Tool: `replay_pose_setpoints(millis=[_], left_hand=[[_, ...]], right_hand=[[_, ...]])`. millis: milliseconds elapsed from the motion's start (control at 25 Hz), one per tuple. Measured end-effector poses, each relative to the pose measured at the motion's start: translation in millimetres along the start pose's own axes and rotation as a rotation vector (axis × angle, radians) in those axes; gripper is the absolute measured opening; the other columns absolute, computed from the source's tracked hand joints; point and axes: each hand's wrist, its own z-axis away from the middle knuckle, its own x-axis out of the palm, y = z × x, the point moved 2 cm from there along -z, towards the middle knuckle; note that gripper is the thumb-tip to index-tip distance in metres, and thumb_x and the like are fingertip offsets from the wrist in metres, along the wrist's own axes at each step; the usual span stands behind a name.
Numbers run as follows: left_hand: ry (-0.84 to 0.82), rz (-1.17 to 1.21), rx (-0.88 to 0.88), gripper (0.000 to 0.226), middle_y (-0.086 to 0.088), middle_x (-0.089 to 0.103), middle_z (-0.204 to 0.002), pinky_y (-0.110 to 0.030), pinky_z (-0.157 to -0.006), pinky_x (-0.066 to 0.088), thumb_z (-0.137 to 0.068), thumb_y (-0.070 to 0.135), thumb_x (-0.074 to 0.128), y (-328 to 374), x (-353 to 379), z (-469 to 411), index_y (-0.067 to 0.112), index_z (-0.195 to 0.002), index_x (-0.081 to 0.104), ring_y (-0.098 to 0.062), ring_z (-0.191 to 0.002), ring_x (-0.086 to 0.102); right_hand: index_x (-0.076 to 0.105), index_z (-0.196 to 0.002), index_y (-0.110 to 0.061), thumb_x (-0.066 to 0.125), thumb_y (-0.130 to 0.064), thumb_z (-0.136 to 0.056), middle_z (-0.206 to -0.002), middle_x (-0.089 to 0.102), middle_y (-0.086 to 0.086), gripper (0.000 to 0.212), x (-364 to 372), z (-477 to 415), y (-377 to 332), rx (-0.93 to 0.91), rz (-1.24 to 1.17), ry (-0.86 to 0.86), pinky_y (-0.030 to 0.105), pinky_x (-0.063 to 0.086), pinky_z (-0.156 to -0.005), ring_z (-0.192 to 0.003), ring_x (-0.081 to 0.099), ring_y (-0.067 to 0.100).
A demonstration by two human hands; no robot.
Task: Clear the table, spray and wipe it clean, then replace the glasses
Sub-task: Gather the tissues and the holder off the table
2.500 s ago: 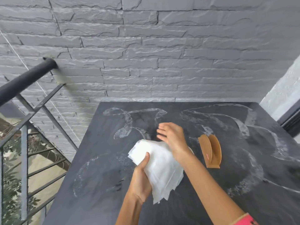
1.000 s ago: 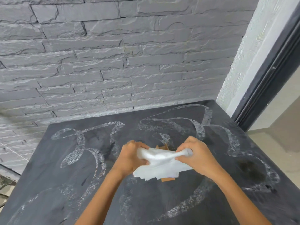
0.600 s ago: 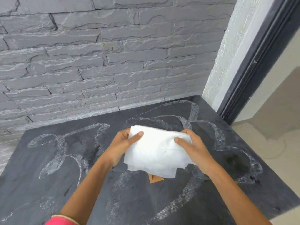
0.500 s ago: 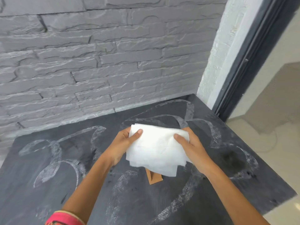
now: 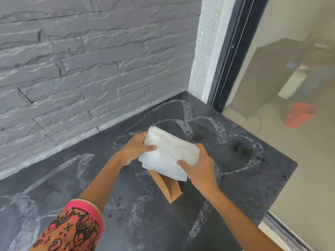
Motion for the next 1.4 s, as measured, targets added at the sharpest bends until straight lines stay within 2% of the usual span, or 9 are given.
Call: replay_pose_setpoints(millis=[200, 320, 440, 600, 840, 1040, 1240, 1320, 1400], left_hand=[[-0.034, -0.102, 0.004, 0.038, -0.001, 0.064, -0.114, -0.042, -0.096, 0.05, -0.089, 0.002, 0.06, -14.0, -5.6, -21.9, 0.028, -0.116, 0.054, -0.024, -0.111, 0.059], [-0.031, -0.196, -0.038, 0.054, -0.004, 0.057, -0.127, -0.034, -0.095, 0.047, -0.09, -0.001, 0.054, -28.6, -3.3, -28.8, 0.017, -0.139, 0.041, -0.023, -0.117, 0.053], [-0.057, -0.263, -0.063, 0.062, -0.003, 0.047, -0.14, -0.03, -0.097, 0.04, -0.092, -0.001, 0.049, -47.0, 1.7, -31.7, 0.021, -0.147, 0.031, -0.024, -0.128, 0.044], [-0.026, -0.371, -0.104, 0.061, -0.005, 0.042, -0.145, -0.03, -0.098, 0.037, -0.093, 0.001, 0.047, -68.8, 5.0, -34.8, 0.022, -0.148, 0.029, -0.026, -0.132, 0.04], [-0.002, -0.376, -0.16, 0.053, -0.005, 0.055, -0.116, -0.031, -0.097, 0.039, -0.093, 0.005, 0.05, -89.9, 10.0, -34.3, 0.016, -0.144, 0.039, -0.02, -0.112, 0.049], [0.051, -0.243, -0.178, 0.038, -0.005, 0.059, -0.129, -0.028, -0.092, 0.039, -0.096, 0.003, 0.043, -100.2, 23.3, -16.5, 0.015, -0.131, 0.051, -0.022, -0.121, 0.051], [0.456, -0.038, -0.161, 0.041, -0.005, 0.053, -0.136, -0.033, -0.105, 0.039, -0.097, 0.007, 0.045, -103.5, 47.5, 10.6, 0.013, -0.137, 0.044, -0.023, -0.127, 0.049], [0.651, 0.127, -0.224, 0.039, -0.004, 0.054, -0.135, -0.031, -0.104, 0.039, -0.096, 0.009, 0.047, -108.5, 70.3, 34.2, 0.013, -0.135, 0.045, -0.022, -0.126, 0.05], [0.701, 0.222, -0.28, 0.034, 0.002, 0.058, -0.124, -0.028, -0.099, 0.04, -0.096, 0.01, 0.047, -111.7, 98.3, 55.5, 0.017, -0.129, 0.049, -0.02, -0.122, 0.053]], right_hand=[[0.046, -0.1, -0.033, 0.072, -0.019, -0.08, -0.09, 0.054, -0.02, 0.035, 36.0, 22.6, 12.8, -0.004, 0.006, 0.084, 0.004, 0.046, -0.063, -0.084, 0.055, -0.002], [0.048, -0.096, -0.033, 0.072, -0.016, -0.08, -0.089, 0.058, -0.016, 0.034, 47.9, 29.7, 26.6, 0.009, 0.018, 0.12, 0.003, 0.046, -0.064, -0.084, 0.058, -0.001], [0.048, -0.089, -0.039, 0.074, -0.012, -0.077, -0.087, 0.061, -0.012, 0.039, 58.3, 38.1, 42.1, 0.077, -0.016, 0.09, 0.007, 0.047, -0.058, -0.083, 0.059, -0.002], [0.052, -0.089, -0.032, 0.073, -0.011, -0.077, -0.081, 0.059, -0.016, 0.033, 69.0, 45.3, 58.0, 0.113, 0.035, 0.067, 0.012, 0.046, -0.051, -0.079, 0.057, -0.003], [0.061, -0.101, -0.019, 0.069, -0.013, -0.077, -0.084, 0.063, -0.012, 0.026, 70.1, 54.5, 71.7, 0.105, 0.245, 0.066, 0.032, 0.054, -0.063, -0.076, 0.06, 0.013], [0.06, -0.106, -0.015, 0.07, -0.01, -0.077, -0.097, 0.057, -0.008, 0.031, 62.0, 62.5, 82.1, 0.122, 0.294, 0.105, 0.036, 0.054, -0.073, -0.087, 0.056, 0.012], [0.046, -0.118, -0.028, 0.08, -0.031, -0.067, -0.11, 0.052, -0.014, 0.061, 56.8, 60.2, 86.7, 0.197, 0.194, 0.045, 0.027, 0.052, -0.081, -0.1, 0.053, 0.005], [0.048, -0.119, -0.03, 0.08, -0.045, -0.061, -0.111, 0.054, -0.015, 0.068, 57.5, 61.0, 88.2, 0.207, 0.231, 0.029, 0.025, 0.05, -0.081, -0.101, 0.053, 0.004], [0.055, -0.118, -0.027, 0.08, -0.048, -0.061, -0.109, 0.059, -0.014, 0.066, 60.3, 58.8, 87.2, 0.208, 0.275, 0.019, 0.029, 0.051, -0.083, -0.1, 0.056, 0.006]])
